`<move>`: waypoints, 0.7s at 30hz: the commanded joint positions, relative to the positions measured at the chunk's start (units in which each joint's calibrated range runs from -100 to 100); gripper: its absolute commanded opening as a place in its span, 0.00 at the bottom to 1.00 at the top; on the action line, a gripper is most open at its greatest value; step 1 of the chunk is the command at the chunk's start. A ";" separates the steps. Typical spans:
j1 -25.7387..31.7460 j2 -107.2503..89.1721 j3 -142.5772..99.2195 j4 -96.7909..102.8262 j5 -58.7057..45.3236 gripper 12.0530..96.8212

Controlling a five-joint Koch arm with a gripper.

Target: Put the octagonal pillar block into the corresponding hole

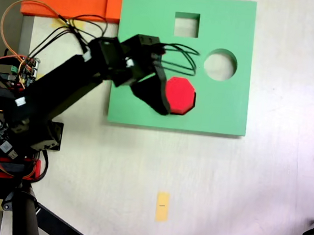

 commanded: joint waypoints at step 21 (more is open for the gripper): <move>-16.26 -55.35 -62.35 48.58 -34.92 0.58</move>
